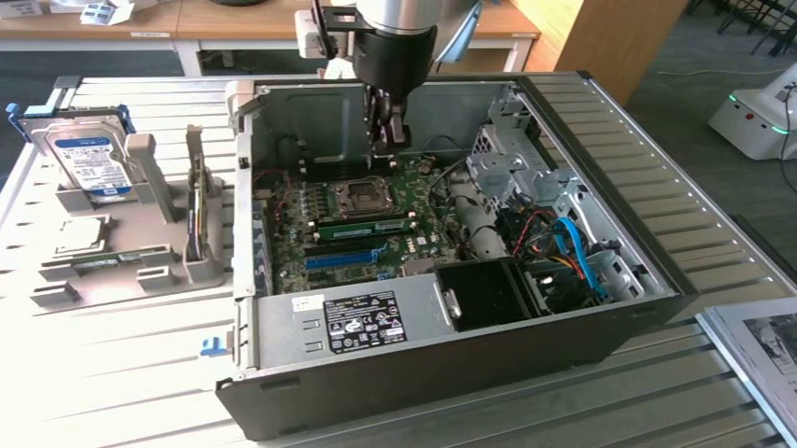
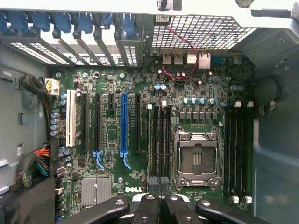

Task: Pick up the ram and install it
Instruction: 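Press down the ram until it locks into place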

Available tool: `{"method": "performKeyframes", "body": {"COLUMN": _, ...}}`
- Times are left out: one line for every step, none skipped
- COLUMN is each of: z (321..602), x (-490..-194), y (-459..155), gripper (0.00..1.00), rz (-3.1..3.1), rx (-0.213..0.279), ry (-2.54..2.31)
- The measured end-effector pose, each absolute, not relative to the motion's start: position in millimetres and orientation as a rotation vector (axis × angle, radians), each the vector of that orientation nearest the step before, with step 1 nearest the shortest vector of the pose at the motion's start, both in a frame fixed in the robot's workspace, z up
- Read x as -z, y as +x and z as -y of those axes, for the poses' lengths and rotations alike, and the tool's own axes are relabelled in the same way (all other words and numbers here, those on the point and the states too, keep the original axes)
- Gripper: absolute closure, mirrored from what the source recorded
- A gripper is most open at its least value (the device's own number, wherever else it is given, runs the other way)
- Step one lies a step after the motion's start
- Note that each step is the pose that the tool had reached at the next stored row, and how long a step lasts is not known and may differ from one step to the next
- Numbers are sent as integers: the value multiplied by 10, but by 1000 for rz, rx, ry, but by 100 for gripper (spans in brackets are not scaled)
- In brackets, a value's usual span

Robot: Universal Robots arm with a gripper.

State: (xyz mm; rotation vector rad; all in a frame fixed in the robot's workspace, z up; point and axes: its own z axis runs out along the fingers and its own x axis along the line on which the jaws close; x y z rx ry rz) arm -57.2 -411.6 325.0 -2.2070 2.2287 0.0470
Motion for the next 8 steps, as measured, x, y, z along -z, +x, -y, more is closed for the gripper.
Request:
{"method": "performKeyframes", "body": {"z": 4116, "x": -3250, "y": -572, "gripper": 90, "rz": -2229, "rx": -47, "ry": -2207}}
{"method": "performKeyframes", "body": {"z": 4116, "x": -3250, "y": -572, "gripper": 90, "rz": -2229, "rx": -47, "ry": -2207}}
{"method": "performKeyframes", "body": {"z": 4116, "x": -3250, "y": -569, "gripper": 90, "rz": -2229, "rx": -47, "ry": -2207}}
{"method": "performKeyframes", "body": {"z": 4116, "x": -3250, "y": -567, "gripper": 90, "rz": -2229, "rx": -47, "ry": -2207}}
{"method": "performKeyframes", "body": {"z": 4116, "x": -3250, "y": -567, "gripper": 90, "rz": -2229, "rx": -47, "ry": -2207}}
{"method": "performKeyframes", "body": {"z": 4116, "x": -3250, "y": -567, "gripper": 90, "rz": -2229, "rx": -47, "ry": -2207}}
{"method": "performKeyframes", "body": {"z": 4116, "x": -3250, "y": -567, "gripper": 90, "rz": -2229, "rx": -47, "ry": -2207}}
{"method": "performKeyframes", "body": {"z": 4116, "x": -3250, "y": -567, "gripper": 90, "rz": -2229, "rx": -47, "ry": -2207}}
